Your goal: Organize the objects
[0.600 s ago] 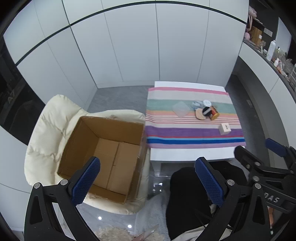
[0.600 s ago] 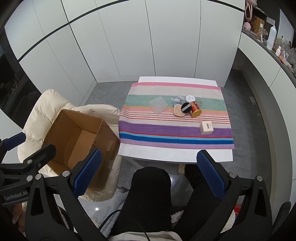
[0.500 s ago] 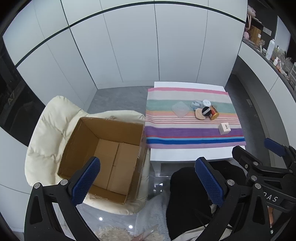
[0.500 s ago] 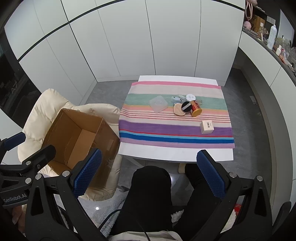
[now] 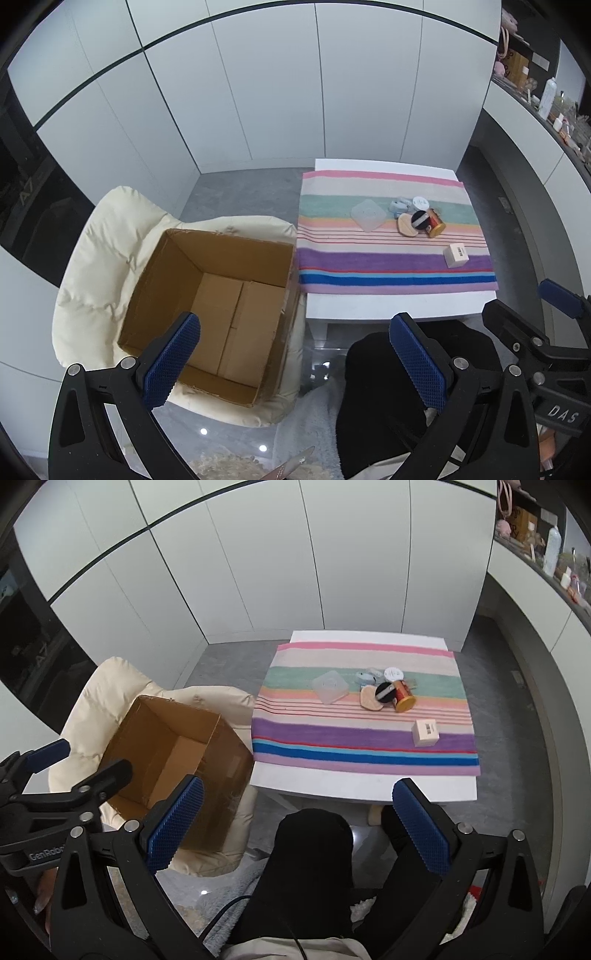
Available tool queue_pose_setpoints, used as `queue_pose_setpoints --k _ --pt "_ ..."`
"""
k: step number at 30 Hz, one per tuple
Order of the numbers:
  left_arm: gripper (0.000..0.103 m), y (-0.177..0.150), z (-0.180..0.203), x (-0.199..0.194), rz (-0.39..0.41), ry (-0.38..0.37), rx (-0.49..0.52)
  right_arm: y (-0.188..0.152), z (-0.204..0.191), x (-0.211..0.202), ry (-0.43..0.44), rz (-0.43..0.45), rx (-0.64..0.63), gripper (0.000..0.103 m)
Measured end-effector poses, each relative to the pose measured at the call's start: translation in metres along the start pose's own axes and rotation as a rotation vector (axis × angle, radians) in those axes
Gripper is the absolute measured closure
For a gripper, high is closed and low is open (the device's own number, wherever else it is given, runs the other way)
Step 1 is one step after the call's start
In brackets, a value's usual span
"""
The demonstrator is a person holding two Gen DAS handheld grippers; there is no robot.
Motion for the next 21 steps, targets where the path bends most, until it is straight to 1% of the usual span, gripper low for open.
queue_pose_setpoints --k 2,7,12,21 --pt "0.000 -0.0001 -0.0001 -0.0003 0.003 0.009 0.006 -0.0007 -0.0030 -0.0012 -0.011 0.004 -0.010 0.000" --pt "0.000 -0.0009 -0.0002 -0.0007 0.001 -0.005 0.003 -0.0007 -0.0020 -0.0013 -0.008 0.004 -0.006 0.000" --pt "0.000 -0.0010 0.0018 -0.0007 0.003 0.002 0.011 -0.0009 -0.0004 -0.0008 -0.007 0.002 -0.005 0.000" --pt "0.000 -0.0023 0.0041 -0.0023 -0.001 -0.009 0.017 -0.0028 0.0005 -0.0022 0.001 -0.002 -0.001 0.000"
Point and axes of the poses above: each gripper's, at about its wrist camera, not at the fingertips, and x roughly the way its jaws point, z to its right, y to its top, the point moved 6 cm from there along x, roughly the way its jaws point
